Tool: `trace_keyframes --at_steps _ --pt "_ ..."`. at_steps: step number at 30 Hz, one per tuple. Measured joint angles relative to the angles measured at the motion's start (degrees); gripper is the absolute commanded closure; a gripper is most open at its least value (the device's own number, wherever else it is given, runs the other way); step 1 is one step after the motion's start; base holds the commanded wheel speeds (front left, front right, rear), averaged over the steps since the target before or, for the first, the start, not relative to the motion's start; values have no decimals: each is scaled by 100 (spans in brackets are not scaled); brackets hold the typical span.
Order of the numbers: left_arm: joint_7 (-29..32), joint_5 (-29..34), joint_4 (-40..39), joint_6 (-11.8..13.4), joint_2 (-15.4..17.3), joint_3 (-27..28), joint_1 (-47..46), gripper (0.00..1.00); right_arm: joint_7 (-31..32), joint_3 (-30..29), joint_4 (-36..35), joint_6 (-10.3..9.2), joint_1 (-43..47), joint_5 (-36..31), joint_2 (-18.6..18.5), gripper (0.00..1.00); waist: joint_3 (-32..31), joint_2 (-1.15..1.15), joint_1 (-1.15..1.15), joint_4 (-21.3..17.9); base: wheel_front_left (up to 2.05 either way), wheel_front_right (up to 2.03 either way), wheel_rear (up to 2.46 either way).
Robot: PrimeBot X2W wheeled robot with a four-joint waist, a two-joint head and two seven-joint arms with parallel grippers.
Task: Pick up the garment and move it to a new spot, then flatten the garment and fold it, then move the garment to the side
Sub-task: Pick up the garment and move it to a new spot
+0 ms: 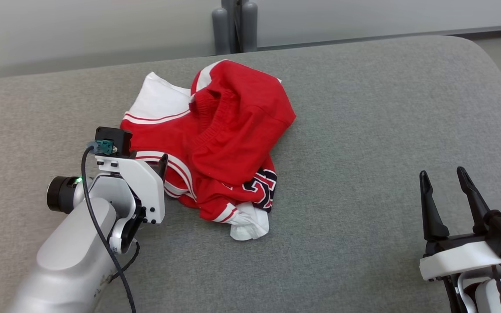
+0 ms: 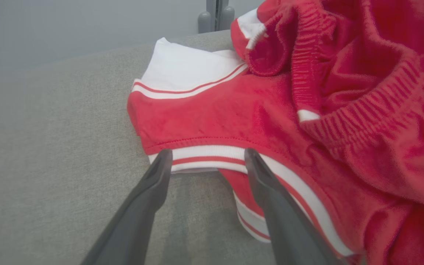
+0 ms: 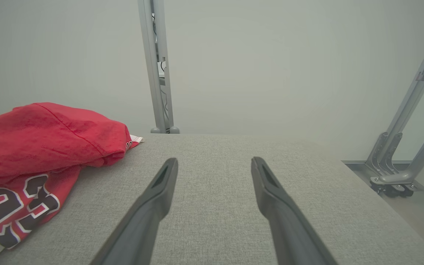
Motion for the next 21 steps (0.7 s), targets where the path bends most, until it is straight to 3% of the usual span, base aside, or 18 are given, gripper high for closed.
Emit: trace_keyframes --at_steps 8,15,16,17,19,21 --pt "137 -85 580 -65 -115 5 -262 0 0 66 -24 0 -93 -63 1 0 240 0 0 -310 0 0 0" --pt "355 -274 1214 -403 -168 15 -530 0 0 109 -38 0 -114 -63 -1 0 445 0 0 -527 0 0 0" --pt "360 -263 1282 -422 -168 -21 -567 19 0 111 -40 0 -115 -63 0 0 456 0 0 -538 0 0 0" --pt "350 -235 1349 -458 -169 -53 -601 60 0 115 -36 0 -118 -64 0 0 464 0 0 -545 0 0 0" --pt "343 -157 1478 -504 -176 -138 -663 100 0 127 -26 0 -135 -64 0 0 469 0 0 -548 0 0 0" --pt "294 -114 1586 -561 -201 -194 -707 100 0 130 -23 0 -148 -63 -1 0 461 0 0 -535 0 0 0"
